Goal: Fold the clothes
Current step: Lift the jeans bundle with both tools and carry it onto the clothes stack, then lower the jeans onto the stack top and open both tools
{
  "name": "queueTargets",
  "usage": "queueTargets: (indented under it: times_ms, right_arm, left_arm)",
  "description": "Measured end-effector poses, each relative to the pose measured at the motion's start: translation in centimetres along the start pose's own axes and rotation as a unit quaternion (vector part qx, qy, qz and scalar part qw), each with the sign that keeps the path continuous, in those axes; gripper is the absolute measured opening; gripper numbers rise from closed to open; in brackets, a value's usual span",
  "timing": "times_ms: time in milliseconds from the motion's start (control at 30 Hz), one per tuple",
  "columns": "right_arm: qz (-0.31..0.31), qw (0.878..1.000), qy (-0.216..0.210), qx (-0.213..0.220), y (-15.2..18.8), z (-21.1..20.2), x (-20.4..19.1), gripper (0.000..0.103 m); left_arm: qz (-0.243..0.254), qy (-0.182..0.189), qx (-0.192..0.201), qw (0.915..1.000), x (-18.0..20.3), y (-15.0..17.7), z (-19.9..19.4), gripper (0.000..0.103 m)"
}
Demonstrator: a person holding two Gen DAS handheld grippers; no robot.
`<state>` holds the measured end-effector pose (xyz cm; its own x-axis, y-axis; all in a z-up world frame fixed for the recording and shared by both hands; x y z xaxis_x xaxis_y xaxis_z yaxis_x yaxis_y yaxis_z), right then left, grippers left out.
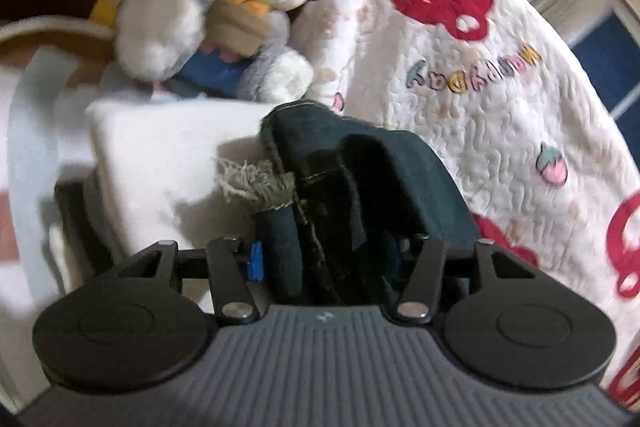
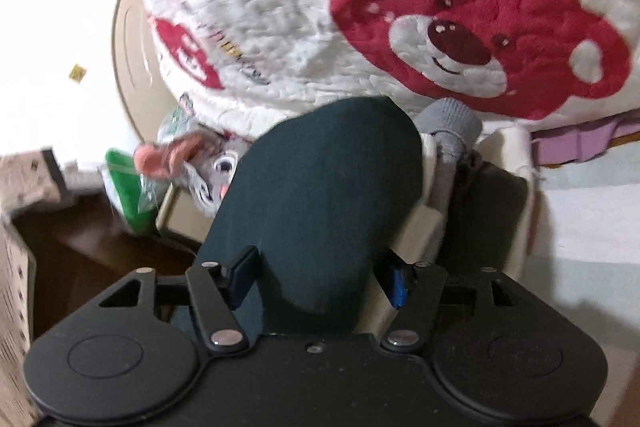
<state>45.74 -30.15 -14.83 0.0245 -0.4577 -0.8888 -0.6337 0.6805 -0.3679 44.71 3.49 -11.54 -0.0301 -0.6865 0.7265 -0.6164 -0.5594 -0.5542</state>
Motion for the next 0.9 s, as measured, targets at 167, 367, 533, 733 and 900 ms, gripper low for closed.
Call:
queueTargets:
  times_ms: [167, 367, 533, 733, 900]
  right_arm:
    - [0.006, 0.997, -0.066, -0.032, -0.8, 1.1, -2.4, 0.036]
    - [-0.081, 0.991, -0.075, -0.075, 0.0, 0.4, -8.9, 0.036]
    - [-0.096, 0.988, -0.105, -0.067, -0.2, 1.7, -11.3, 0.036]
    - [-0.099, 0.991, -0.038, -0.082, 0.8, 6.2, -7.9, 0.039]
    - [-0.067, 0.995, -0.008, -0.076, 1.7, 6.5, -4.9, 0.039]
  left_arm:
    - [0.012, 0.032, 0.019, 0.9992, 2.2, -1.9, -1.2, 0.037]
    - [0.039, 0.092, 0.053, 0.9936, 5.5, -5.6, -5.0, 0.036]
    - [0.029, 0.106, 0.077, 0.9909, 5.2, -8.2, -6.6, 0.037]
    - [0.037, -0.059, 0.020, 0.9974, -1.0, -5.5, -1.4, 0.037]
    - [-0.004, -0.068, 0.022, 0.9974, -3.2, -4.6, -0.6, 0.039]
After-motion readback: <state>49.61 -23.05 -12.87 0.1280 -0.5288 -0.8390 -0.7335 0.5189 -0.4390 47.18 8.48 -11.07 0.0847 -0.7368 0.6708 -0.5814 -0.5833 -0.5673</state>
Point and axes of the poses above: each gripper's, at about its wrist camera, not at the fingertips, and z roughly the way its jaws point, x to its right, y to its underside, the point moved 9 cm from there along z, roughly the way its jaws point, and after that the axes turned 2 degrees about -x, right-handed, at the moved point
